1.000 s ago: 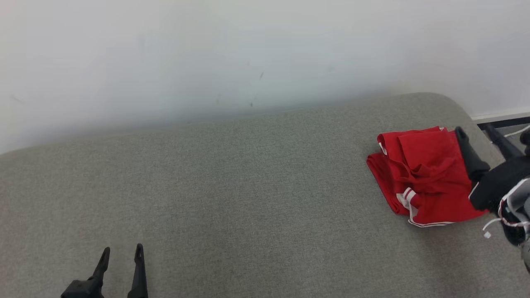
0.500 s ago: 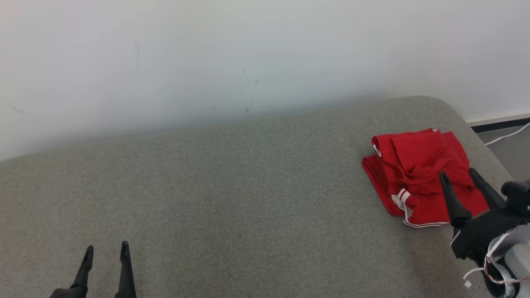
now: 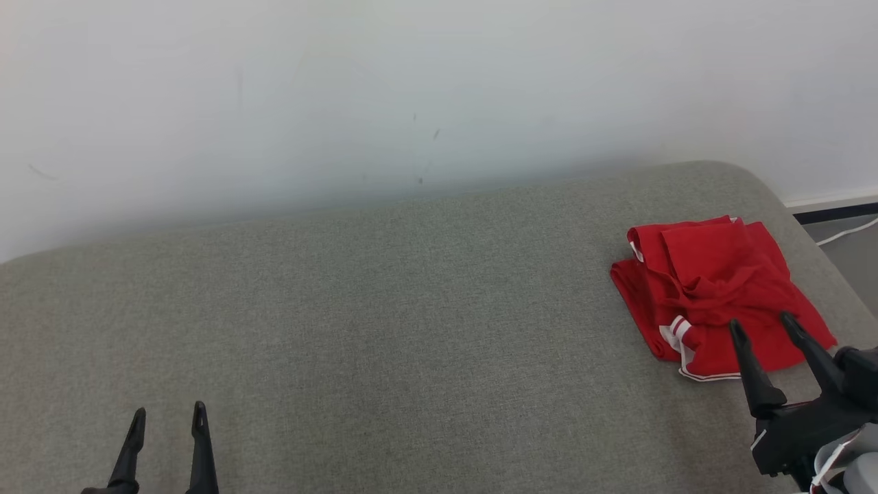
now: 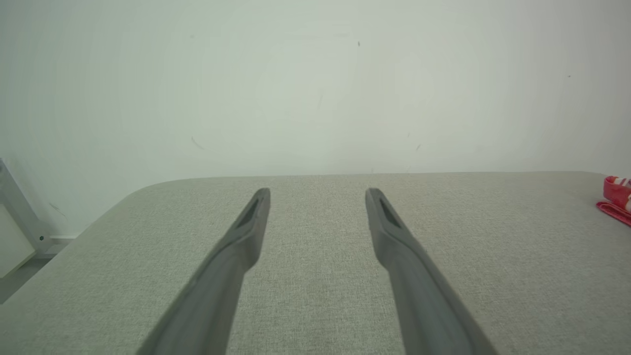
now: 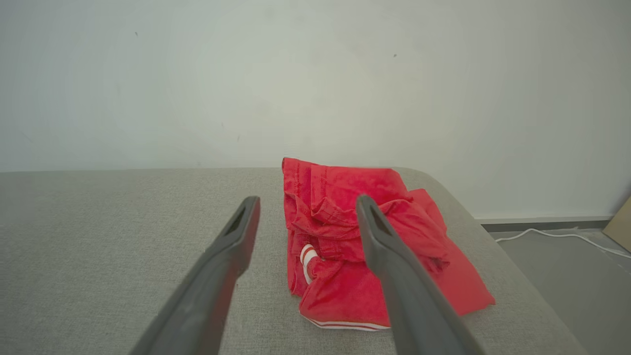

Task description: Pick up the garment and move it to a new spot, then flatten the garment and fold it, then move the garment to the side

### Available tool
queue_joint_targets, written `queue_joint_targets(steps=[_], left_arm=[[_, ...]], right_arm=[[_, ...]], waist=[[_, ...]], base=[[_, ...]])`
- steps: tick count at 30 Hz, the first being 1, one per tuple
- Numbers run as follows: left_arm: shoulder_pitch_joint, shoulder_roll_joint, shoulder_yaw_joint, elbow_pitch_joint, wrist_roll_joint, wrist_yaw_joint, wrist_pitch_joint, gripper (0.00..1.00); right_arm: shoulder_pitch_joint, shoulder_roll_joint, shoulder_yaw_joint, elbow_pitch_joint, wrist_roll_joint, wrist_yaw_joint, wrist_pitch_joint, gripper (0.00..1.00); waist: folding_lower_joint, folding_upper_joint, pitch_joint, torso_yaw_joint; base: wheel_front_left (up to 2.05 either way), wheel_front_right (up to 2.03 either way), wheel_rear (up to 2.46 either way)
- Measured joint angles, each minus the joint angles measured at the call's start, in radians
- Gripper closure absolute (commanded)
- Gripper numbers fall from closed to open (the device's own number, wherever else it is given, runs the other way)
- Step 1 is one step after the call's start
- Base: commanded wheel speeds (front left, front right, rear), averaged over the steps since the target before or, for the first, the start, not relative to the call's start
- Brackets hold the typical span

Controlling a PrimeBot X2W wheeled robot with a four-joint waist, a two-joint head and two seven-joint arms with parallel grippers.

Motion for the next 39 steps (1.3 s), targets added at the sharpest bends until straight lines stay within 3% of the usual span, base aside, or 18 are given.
queue_joint_targets(steps=[18, 39], left_arm=[[0.02, 0.0, 0.014, -0.03, 0.013, 0.0, 0.003, 0.0], [0.017, -0.002, 0.014, -0.044, 0.014, -0.001, 0.013, 0.0]], right_arm=[[0.105, 0.029, -0.134, -0.087, -0.075, -0.016, 0.0, 0.0], [0.131, 0.094, -0.196, -0.122, -0.129, -0.017, 0.0, 0.0]], waist=[[0.0, 0.0001, 0.006, 0.022], [0.0, 0.0001, 0.017, 0.016]], base=[[0.0, 0.0, 0.0], [0.0, 0.0, 0.0]])
